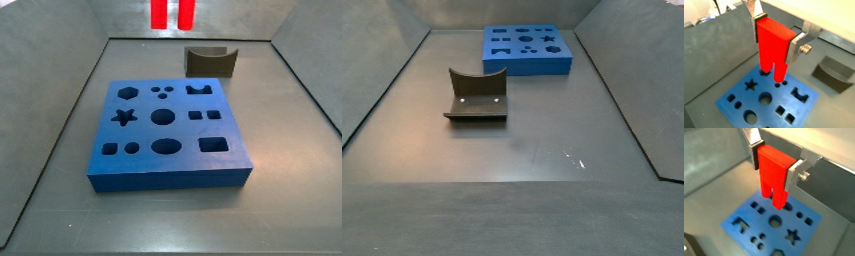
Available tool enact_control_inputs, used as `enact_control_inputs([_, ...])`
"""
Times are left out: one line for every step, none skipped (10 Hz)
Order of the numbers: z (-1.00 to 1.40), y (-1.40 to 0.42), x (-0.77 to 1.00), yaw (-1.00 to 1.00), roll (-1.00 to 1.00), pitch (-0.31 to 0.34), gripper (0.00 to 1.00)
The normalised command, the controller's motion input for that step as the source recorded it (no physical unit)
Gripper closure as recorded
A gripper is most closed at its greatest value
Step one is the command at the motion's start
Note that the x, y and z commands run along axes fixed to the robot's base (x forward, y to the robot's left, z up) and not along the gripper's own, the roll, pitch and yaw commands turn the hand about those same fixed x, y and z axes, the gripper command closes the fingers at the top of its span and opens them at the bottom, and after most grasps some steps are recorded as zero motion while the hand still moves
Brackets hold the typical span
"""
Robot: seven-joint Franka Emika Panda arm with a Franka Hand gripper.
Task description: Insert the square-circle object.
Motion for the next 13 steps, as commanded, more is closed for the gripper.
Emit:
enact_control_inputs([-1.00,-0.21,-0.58,0.14,0.03,0.000,1.00])
enact_control_inputs([-1.00,-0.21,-0.56,0.14,0.02,0.000,1.00])
enact_control_inputs([-1.00,-0.24,-0.52,0.13,0.03,-0.024,1.00])
enact_control_inputs([-1.00,-0.29,-0.41,0.05,0.07,-0.101,1.00])
enact_control_inputs([-0.89,-0.39,-0.34,0.00,0.16,-0.154,1.00])
enact_control_inputs([-0.78,-0.48,-0.21,0.00,0.28,-0.140,1.00])
enact_control_inputs([-0.59,-0.53,-0.19,0.00,0.39,-0.100,1.00])
enact_control_inputs([-0.31,-0.59,-0.03,0.03,0.50,0.000,1.00])
enact_control_inputs([-0.14,-0.53,0.00,0.00,0.50,0.034,1.00])
enact_control_inputs([-0.43,-0.36,0.08,0.00,0.38,0.069,1.00])
enact_control_inputs([-0.51,-0.21,0.00,0.00,0.06,0.000,1.00])
enact_control_inputs([-0.44,-0.12,0.03,0.00,-0.04,0.000,1.00])
enact_control_inputs([-0.35,-0.07,0.10,0.05,-0.03,0.000,1.00])
